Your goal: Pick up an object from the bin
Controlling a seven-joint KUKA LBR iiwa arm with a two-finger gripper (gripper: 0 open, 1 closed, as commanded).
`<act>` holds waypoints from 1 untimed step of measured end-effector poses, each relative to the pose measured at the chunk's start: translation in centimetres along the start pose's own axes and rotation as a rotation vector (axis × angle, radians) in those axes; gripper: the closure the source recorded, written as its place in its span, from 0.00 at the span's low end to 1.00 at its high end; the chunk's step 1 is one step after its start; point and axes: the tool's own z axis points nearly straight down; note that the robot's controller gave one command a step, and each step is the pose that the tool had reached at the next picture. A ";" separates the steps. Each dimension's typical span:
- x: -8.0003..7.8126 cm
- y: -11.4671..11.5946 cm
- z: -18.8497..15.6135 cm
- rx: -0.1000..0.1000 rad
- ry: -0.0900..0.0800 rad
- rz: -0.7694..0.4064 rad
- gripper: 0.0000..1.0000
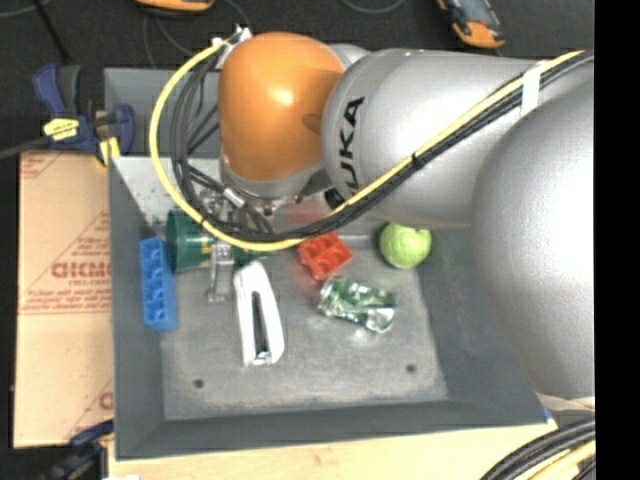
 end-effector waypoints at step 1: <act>-0.2 -0.1 -0.5 -0.002 -0.008 0.004 0.00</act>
Offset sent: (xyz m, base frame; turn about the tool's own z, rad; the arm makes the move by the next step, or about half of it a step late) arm 0.0318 -0.0317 -0.0426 -0.0123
